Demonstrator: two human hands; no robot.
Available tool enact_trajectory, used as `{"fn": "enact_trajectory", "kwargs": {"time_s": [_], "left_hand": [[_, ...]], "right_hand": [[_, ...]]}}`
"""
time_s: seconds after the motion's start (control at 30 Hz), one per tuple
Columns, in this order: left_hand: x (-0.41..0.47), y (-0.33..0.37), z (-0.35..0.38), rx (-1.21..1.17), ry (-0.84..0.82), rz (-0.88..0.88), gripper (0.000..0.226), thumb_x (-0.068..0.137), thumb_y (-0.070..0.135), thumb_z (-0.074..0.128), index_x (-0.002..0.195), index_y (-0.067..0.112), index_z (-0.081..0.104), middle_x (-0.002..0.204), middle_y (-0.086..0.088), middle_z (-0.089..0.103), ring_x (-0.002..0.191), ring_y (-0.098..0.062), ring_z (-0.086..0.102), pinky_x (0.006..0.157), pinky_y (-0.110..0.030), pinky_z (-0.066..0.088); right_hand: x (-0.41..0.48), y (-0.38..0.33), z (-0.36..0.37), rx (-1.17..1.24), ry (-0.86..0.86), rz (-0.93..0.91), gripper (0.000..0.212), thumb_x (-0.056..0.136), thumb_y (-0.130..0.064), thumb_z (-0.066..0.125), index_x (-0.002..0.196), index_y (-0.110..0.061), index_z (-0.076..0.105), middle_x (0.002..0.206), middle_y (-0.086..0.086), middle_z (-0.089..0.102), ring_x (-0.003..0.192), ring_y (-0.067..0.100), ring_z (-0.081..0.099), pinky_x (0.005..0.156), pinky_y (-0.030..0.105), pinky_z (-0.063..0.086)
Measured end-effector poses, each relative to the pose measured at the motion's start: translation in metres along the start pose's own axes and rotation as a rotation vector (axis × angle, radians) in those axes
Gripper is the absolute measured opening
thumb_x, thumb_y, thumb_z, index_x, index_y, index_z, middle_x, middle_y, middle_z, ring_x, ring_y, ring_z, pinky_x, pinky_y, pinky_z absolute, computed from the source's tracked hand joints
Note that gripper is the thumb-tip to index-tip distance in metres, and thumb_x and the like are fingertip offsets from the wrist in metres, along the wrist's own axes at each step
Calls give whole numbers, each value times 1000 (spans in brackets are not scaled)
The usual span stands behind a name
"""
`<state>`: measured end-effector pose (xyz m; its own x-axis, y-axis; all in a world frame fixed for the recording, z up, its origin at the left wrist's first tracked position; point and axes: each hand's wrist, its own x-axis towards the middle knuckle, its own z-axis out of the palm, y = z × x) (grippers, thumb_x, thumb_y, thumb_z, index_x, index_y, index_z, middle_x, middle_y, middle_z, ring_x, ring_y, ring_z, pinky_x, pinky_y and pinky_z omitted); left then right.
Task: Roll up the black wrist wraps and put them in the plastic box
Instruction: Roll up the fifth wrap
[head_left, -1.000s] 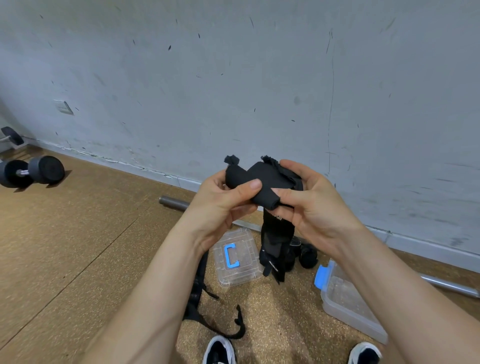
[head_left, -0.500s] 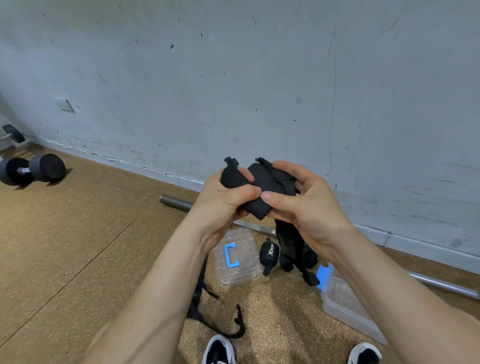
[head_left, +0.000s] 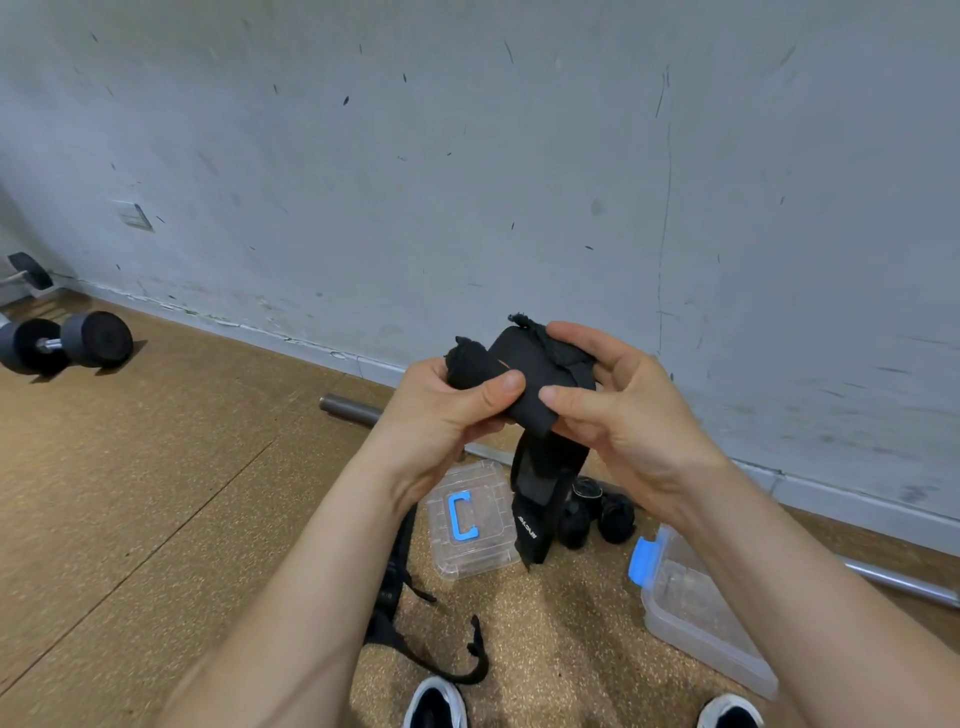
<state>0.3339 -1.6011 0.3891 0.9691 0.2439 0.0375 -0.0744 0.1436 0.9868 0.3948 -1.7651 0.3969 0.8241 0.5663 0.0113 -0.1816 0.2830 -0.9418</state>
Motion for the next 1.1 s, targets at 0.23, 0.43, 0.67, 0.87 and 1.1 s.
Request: {"fn": "enact_trajectory", "kwargs": {"time_s": [0.23, 0.43, 0.67, 0.87, 1.1], "left_hand": [[0, 4, 11, 15, 110, 17, 22, 68, 24, 82, 76, 16, 63, 67, 2, 61, 57, -10, 52, 48, -19, 38], [-4, 8, 14, -45, 151, 32, 29, 70, 9, 83, 82, 18, 59, 85, -3, 67, 72, -15, 67, 49, -20, 49], [-5, 6, 13, 138, 238, 102, 24, 77, 10, 83, 79, 18, 60, 80, 0, 70, 79, -17, 70, 64, -28, 55], [-8, 8, 14, 168, 304, 151, 28, 77, 6, 81, 80, 16, 55, 69, 9, 65, 69, -7, 65, 59, -21, 52], [-8, 13, -17, -155, -202, -57, 63, 55, 35, 95, 108, 22, 64, 79, 0, 64, 62, -10, 55, 56, -19, 46]], "right_hand": [[-1, 0, 7, 71, 66, 52, 23, 99, -16, 56, 117, -8, 67, 114, 12, 71, 105, 24, 70, 81, 49, 60], [-2, 5, 11, -37, 91, 22, 26, 95, 3, 58, 111, -13, 70, 111, 15, 70, 92, 23, 73, 60, 29, 60], [-4, 8, 18, -80, 80, -11, 42, 92, 17, 49, 99, -17, 73, 104, 12, 70, 77, 16, 75, 55, 23, 57], [-5, 9, 17, 22, -11, 24, 33, 88, 11, 61, 113, -8, 70, 106, 16, 73, 93, 26, 74, 73, 34, 62], [-3, 2, 10, 192, -28, 91, 46, 72, 5, 67, 117, -6, 66, 105, 17, 74, 89, 27, 74, 68, 30, 61]]}}
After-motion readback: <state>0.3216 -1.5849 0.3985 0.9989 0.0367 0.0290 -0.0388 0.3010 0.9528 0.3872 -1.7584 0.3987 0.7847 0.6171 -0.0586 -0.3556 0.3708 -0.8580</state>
